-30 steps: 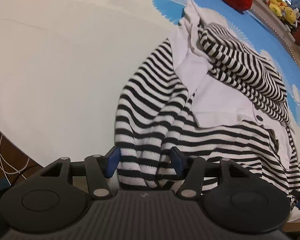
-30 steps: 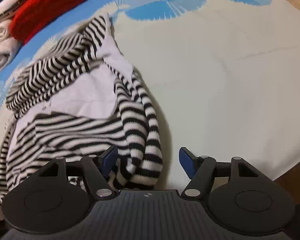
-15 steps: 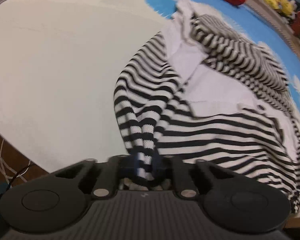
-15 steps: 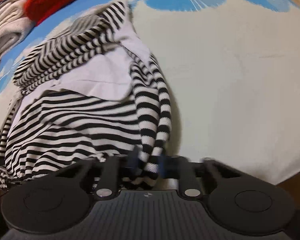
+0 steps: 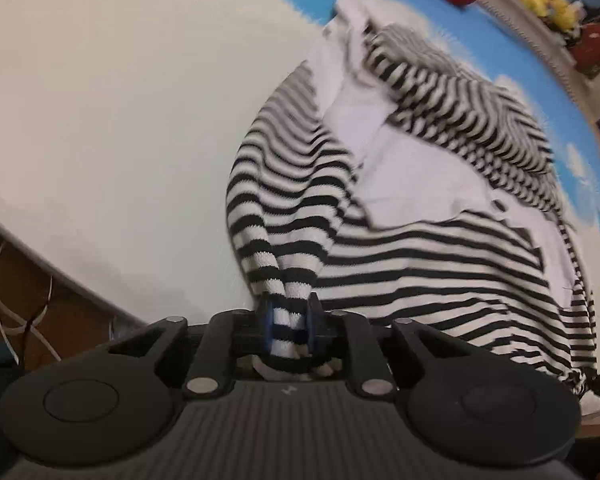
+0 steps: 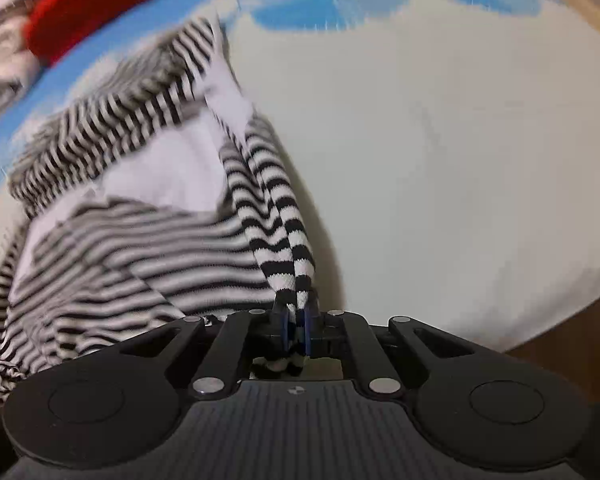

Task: Fold small clothes
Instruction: 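Grasp the striped hem with both grippers and lift it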

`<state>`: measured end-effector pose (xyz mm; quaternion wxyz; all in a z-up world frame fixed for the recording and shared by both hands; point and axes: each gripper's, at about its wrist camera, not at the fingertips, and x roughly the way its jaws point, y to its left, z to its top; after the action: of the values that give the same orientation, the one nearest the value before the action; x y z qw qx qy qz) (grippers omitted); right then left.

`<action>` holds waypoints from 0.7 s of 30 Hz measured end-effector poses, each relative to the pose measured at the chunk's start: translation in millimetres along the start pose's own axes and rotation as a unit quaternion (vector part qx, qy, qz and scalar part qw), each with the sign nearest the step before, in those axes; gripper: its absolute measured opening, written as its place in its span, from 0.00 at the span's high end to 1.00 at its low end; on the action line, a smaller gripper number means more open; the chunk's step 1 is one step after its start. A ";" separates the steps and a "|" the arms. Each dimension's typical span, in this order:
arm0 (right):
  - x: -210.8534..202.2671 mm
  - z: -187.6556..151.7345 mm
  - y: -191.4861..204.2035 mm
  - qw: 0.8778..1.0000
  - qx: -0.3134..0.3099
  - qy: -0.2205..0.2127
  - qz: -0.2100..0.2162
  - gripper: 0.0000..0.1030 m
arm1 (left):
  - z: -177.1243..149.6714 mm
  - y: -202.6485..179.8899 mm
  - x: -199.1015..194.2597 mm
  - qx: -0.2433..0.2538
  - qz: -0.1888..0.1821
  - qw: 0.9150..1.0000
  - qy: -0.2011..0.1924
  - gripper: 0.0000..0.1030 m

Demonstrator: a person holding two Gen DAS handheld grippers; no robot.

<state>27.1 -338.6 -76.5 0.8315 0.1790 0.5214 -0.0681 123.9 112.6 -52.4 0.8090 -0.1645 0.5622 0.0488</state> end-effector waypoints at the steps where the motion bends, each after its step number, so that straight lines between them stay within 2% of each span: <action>1: 1.8 0.5 0.6 1.000 -0.001 0.000 -0.004 0.92 | 1.1 0.2 2.2 -0.001 0.005 1.000 0.002 0.73; 3: 0.5 1.2 2.5 1.000 -0.003 -0.008 -0.010 0.84 | 0.9 0.2 3.1 0.006 0.010 1.000 0.004 0.68; 5: 0.7 -0.4 6.3 1.000 -0.007 -0.009 -0.015 0.77 | 0.3 -3.3 4.3 0.019 0.015 1.000 0.007 0.67; 9: 6.4 -5.4 9.1 1.000 -0.022 0.002 -0.023 0.77 | -1.3 -4.2 12.1 0.025 0.032 0.999 0.012 0.66; 17: 12.6 -7.8 12.8 0.999 -0.035 0.011 -0.027 0.74 | -2.8 -9.0 15.9 0.041 0.041 0.998 0.011 0.66; 21: 13.5 -9.9 15.4 0.998 -0.050 0.013 -0.028 0.74 | -3.4 -10.3 15.8 0.047 0.038 0.998 0.009 0.74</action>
<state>29.4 -319.7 -89.0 0.8306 0.1232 0.5395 -0.0628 129.3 100.1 -65.9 0.8081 -0.1054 0.5772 0.0518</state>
